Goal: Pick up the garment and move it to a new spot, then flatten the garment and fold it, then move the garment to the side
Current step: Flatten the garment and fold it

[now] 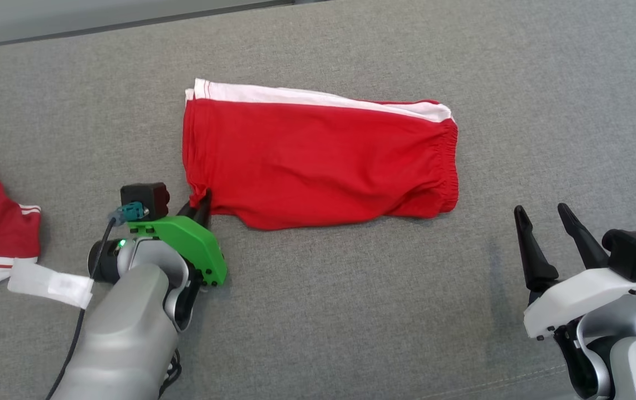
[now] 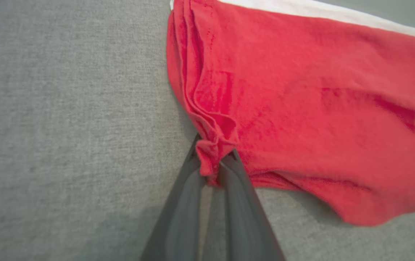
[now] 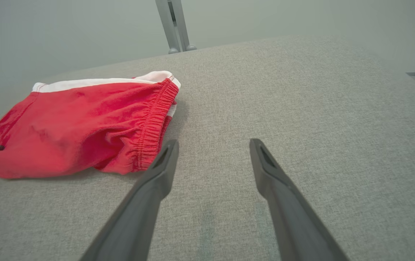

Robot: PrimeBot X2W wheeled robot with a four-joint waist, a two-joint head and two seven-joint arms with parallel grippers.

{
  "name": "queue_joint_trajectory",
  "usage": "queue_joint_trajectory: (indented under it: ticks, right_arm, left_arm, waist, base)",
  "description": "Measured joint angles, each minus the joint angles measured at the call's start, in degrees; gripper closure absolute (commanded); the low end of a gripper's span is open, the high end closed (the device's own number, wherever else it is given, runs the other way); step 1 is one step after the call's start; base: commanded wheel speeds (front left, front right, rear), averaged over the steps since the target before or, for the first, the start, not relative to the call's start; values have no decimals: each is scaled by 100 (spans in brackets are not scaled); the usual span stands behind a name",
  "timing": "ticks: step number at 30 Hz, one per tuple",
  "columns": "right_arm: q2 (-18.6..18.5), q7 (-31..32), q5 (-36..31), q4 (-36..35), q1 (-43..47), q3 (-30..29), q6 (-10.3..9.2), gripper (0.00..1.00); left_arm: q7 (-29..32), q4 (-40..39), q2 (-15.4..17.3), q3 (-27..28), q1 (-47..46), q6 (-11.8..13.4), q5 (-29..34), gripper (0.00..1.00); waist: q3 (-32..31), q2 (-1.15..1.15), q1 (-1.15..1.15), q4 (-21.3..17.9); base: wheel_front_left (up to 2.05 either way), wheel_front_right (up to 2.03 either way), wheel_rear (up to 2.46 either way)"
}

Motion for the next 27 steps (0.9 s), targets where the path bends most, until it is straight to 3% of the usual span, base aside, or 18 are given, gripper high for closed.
queue_joint_trajectory:
  ticks: [6,19,20,22,27]
  right_arm:
    - [-1,77,-38,-10,97,-47,0,0]
    - [0,238,-55,-34,294,-54,0,0]
    - [0,243,-68,-35,307,-53,0,0]
    - [0,252,-80,-36,311,-33,0,0]
    - [0,267,-81,-32,312,-18,0,0]
  left_arm:
    - [-99,-263,-51,58,482,49,-148,100]
    - [-257,-1140,-103,103,1356,615,-277,100]
    - [-259,-1205,-91,76,1406,650,-268,95]
    - [-324,-1417,18,-4,1489,701,-119,0]
    - [-448,-1733,203,-11,1587,872,102,0]
  waist:
    - [-217,0,0,129]
    - [-551,0,0,279]
    - [-565,0,0,284]
    - [-590,0,0,299]
    - [-621,0,0,315]
  base:
    - [0,0,0]
    - [0,0,0]
    - [0,0,0]
    - [0,0,0]
    - [0,0,0]
